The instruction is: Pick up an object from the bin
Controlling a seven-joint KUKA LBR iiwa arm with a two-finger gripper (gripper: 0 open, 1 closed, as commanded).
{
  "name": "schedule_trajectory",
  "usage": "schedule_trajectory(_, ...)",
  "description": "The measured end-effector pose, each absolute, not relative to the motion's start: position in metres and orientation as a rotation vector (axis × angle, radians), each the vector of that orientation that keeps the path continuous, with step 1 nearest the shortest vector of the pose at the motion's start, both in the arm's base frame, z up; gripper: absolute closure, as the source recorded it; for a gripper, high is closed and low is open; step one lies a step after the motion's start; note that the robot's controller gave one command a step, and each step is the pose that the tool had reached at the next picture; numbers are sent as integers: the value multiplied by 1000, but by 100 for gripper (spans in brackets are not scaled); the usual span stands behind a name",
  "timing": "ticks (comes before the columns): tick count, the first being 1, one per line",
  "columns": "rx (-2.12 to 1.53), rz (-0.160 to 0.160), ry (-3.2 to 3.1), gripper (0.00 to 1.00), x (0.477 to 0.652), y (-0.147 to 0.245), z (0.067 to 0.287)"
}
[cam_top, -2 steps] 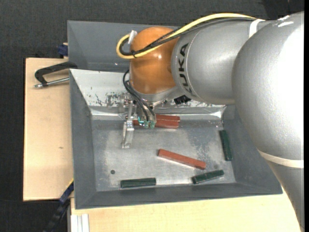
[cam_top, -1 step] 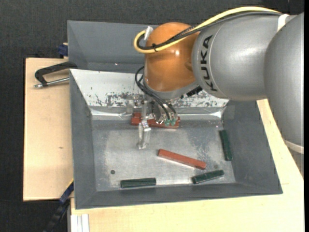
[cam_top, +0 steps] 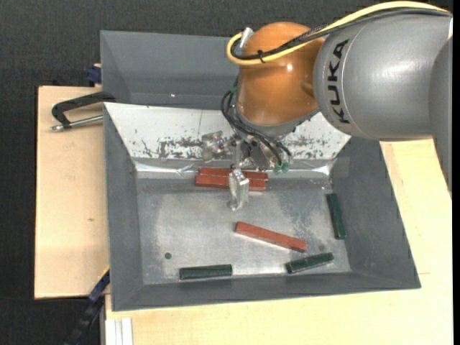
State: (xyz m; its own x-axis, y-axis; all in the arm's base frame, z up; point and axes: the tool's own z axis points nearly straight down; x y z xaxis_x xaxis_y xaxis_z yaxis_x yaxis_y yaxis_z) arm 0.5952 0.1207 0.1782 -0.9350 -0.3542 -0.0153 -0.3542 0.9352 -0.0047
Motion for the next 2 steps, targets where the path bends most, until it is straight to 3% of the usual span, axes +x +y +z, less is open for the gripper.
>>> schedule_trajectory(1, -374, 3, 3114, 0, 596, 97, 111)
schedule_trajectory(2, -574, 1, 3090, 0, 568, 93, 86)
